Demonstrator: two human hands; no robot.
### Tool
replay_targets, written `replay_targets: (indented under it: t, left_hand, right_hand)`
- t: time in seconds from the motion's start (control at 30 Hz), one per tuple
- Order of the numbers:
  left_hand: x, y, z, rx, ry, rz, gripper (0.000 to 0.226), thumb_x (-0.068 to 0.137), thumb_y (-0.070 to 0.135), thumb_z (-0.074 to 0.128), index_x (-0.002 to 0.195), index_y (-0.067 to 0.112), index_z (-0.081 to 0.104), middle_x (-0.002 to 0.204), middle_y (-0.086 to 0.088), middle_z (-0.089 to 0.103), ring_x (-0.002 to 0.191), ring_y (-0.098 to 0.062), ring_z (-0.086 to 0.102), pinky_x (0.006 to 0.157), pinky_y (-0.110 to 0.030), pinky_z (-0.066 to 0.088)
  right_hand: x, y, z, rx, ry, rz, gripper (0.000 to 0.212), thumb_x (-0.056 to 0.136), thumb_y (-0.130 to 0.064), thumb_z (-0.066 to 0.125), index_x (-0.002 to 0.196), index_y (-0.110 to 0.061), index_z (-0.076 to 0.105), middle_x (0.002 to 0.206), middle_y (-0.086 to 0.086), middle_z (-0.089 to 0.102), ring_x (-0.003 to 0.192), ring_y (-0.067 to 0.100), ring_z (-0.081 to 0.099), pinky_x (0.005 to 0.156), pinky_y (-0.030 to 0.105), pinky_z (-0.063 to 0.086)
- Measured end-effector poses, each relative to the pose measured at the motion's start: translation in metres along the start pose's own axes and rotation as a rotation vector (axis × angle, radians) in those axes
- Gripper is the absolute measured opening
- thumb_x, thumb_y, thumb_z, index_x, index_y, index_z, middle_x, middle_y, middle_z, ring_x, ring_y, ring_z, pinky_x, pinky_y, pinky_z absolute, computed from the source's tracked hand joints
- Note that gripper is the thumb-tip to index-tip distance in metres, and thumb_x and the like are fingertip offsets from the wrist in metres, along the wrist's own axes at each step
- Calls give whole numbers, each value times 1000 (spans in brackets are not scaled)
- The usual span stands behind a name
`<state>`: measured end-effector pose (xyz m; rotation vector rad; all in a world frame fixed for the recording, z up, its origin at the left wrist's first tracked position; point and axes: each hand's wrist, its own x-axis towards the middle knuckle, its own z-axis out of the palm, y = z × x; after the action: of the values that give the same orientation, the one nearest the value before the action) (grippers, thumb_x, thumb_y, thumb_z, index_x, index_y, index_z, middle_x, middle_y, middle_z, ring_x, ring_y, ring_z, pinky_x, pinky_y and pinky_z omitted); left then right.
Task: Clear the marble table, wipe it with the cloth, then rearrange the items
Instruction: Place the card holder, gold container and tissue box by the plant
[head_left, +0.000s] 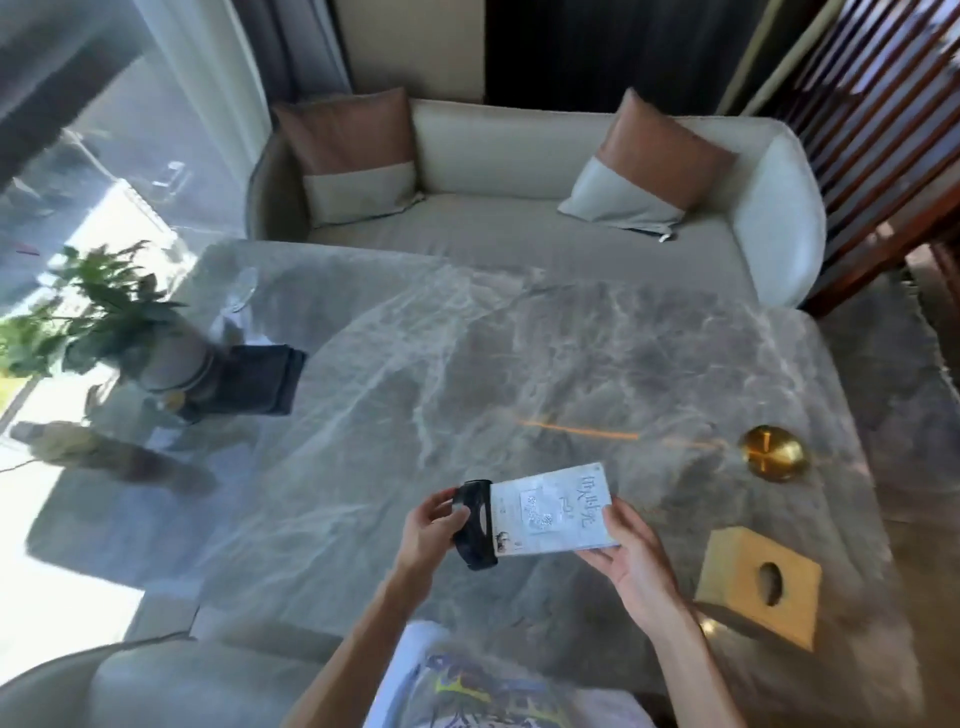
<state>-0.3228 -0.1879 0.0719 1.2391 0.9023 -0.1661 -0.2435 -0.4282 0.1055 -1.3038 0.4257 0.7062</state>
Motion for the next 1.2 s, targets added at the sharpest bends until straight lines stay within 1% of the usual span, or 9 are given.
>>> replay_targets:
  t: [0.1,0.4,0.53,0.67,0.8,0.87,1.0,1.1,1.2]
  left_hand:
    - [-19,4,-34,-37,47,34,33,91,0,58,123,3,58,113,-21,68,87,-24,67,65,-24,58]
    - [-52,-2,-82,-126,251,123,30,91,0,56,120,6,57,108,-14,67,87,-22,68,61,-21,56]
    - [-54,-19,-106,-141,309,88,39,89,5,60,128,6,54,114,-15,66,97,-27,68,69,-27,56]
    - [-43,-20,-138,-168,273,85,42,87,6,60,128,7,54,114,-16,67,98,-28,69,65,-24,57]
    - [-20,-10,-176,-173,223,46,62,69,14,57,130,4,53,112,-18,68,94,-28,70,75,-38,60]
    - [-10,-1,-197,-168,208,27,64,65,12,53,129,3,53,111,-17,68,95,-30,69,78,-41,60]
    - [5,12,-253,-194,179,-20,53,69,2,49,122,3,55,101,-12,67,76,-18,66,55,-24,54]
    - [23,15,-299,-294,233,-77,46,70,-1,50,116,5,53,101,-12,64,78,-19,65,52,-25,54]
    - [39,24,-337,-321,228,-110,35,66,0,49,96,1,65,81,-10,67,68,-18,65,55,-24,54]
  right_hand:
    - [-8,7,32,-74,-63,-8,25,100,-17,45,121,-13,59,116,11,71,107,27,68,82,39,57]
    - [9,-10,88,-377,-300,-42,25,99,-19,48,121,-20,61,118,8,69,110,26,65,94,48,51]
    - [10,-8,111,-481,-341,-15,24,99,-16,49,118,-20,63,118,13,69,107,26,65,88,44,52]
    - [12,-2,139,-531,-338,-13,22,97,-14,53,116,-18,64,109,8,73,102,23,67,89,43,52]
    - [14,8,179,-572,-295,-19,20,93,-11,59,111,-19,64,94,-4,76,91,16,69,80,35,51]
    - [14,12,209,-599,-292,-26,20,92,-8,59,107,-19,63,89,-5,76,85,14,70,75,33,52]
    - [23,16,286,-707,-326,-47,18,92,-4,59,104,-18,61,91,-3,73,81,15,68,68,31,51]
    - [42,19,356,-855,-400,-89,19,92,-5,59,106,-17,61,91,-1,72,78,14,67,64,28,53]
    - [71,22,427,-1070,-467,-166,20,89,-7,62,104,-21,63,95,4,72,87,24,69,82,47,56]
